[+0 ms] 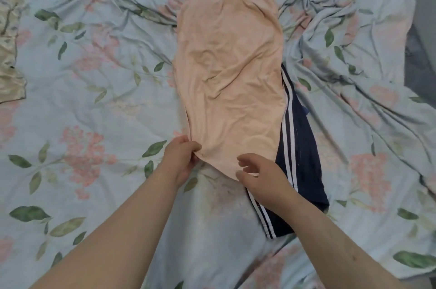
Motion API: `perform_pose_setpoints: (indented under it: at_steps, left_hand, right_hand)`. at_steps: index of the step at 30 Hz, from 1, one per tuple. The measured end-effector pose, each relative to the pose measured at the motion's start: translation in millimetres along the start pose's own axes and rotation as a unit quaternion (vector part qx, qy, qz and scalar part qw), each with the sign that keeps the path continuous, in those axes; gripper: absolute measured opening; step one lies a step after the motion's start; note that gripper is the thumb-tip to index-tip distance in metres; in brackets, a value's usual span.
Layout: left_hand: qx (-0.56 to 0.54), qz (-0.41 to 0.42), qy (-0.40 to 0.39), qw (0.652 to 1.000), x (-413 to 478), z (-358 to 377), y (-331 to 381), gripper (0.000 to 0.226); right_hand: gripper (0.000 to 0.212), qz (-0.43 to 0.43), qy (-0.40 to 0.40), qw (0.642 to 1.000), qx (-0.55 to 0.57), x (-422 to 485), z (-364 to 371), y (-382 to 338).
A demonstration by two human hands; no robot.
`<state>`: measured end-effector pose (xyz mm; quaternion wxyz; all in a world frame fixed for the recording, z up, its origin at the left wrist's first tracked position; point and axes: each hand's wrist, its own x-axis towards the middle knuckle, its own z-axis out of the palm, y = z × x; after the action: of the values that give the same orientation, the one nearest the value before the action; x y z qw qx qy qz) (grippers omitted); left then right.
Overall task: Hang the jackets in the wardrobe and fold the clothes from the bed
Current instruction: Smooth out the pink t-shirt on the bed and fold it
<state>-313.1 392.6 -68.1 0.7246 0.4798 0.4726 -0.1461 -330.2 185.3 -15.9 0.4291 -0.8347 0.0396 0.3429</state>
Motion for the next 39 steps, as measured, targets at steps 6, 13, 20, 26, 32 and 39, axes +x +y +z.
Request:
perform_pose_setpoints:
  at_steps: [6,13,20,26,32,39]
  left_hand:
    - [-0.085,0.006,-0.09,0.992,-89.3,-3.1,22.4,0.031]
    - [-0.023,0.102,-0.137,0.985,-200.5,-16.1,63.5,0.031]
    - [0.072,0.23,-0.124,0.962,-311.8,-46.1,110.9,0.031]
    - [0.159,0.396,-0.167,0.889,-405.4,-71.5,165.5,0.016]
    - [0.147,0.414,-0.194,0.877,-482.5,-131.2,217.8,0.028]
    - [0.259,0.498,-0.167,0.81,-559.0,-200.2,261.2,0.027]
  right_hand:
    - [0.046,-0.056,-0.009,0.996,0.072,-13.8,-2.0,-62.1]
    - [0.053,-0.089,0.005,0.994,0.069,-74.5,-17.5,-108.4]
    - [0.029,-0.057,-0.056,0.987,0.139,-154.0,-51.2,-198.0]
    - [0.043,-0.178,-0.024,0.978,0.103,-218.9,-54.1,-297.9]
    - [0.054,-0.236,-0.202,0.95,0.04,-276.4,-26.2,-384.8]
    - [0.016,-0.298,-0.236,0.925,0.0,-327.2,4.5,-429.8]
